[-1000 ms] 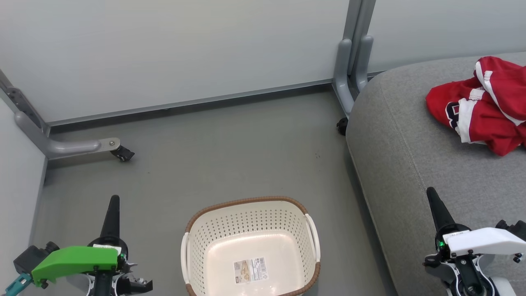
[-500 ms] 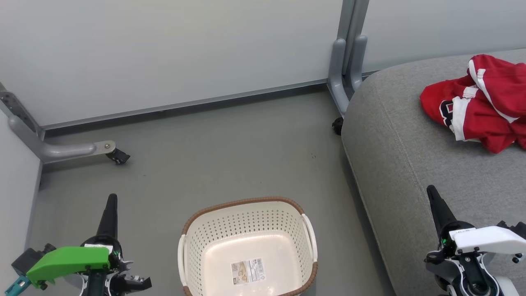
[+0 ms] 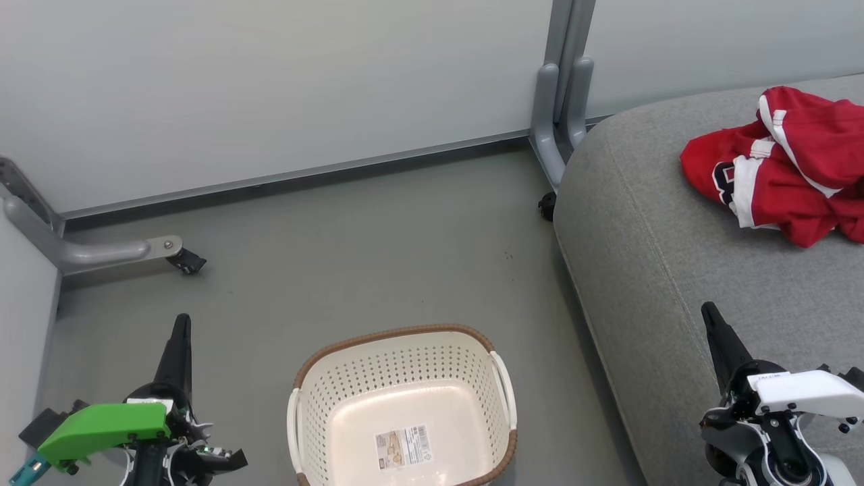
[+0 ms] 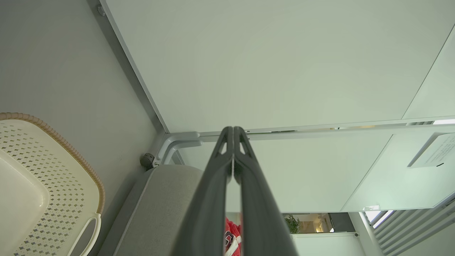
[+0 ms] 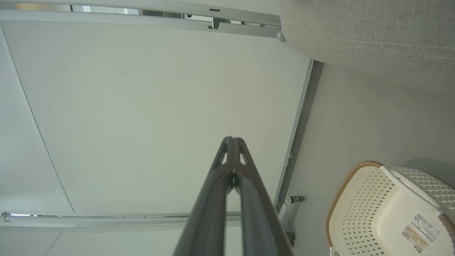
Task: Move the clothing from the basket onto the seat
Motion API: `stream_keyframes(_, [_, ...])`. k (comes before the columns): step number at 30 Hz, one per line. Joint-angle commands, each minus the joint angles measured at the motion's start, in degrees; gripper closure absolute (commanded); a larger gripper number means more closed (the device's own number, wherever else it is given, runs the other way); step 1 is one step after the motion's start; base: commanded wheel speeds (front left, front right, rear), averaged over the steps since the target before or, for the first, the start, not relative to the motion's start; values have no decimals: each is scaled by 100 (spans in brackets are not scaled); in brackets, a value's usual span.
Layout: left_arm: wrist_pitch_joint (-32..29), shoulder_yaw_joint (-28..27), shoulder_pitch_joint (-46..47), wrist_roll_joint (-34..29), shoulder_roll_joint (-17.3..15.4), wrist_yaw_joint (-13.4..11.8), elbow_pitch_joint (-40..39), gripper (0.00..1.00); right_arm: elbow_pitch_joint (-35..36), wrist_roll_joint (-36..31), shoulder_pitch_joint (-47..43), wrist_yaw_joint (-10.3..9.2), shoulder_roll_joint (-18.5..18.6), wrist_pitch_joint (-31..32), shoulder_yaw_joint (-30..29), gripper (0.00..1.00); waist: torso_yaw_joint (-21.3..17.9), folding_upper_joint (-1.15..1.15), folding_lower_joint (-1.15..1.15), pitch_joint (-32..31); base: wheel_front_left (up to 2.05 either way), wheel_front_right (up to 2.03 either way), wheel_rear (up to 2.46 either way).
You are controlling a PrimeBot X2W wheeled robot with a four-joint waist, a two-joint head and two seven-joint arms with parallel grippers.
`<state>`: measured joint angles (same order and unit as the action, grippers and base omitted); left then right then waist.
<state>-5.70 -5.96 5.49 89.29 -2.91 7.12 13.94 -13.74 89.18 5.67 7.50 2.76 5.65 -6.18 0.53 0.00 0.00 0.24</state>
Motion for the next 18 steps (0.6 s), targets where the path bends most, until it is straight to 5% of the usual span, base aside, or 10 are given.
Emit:
stream_keyframes(1, [-31,-37,106,117,-16,49,7,100,-18,123,67,-2,34,41,-22,100,-10,0,0,-1,0,0,0])
stream_keyframes(18, [-97,-65,102,323,-12,50,18,100,-40,337,78,-2,32,101,-43,100,-53,0,0,-6,0,0,0])
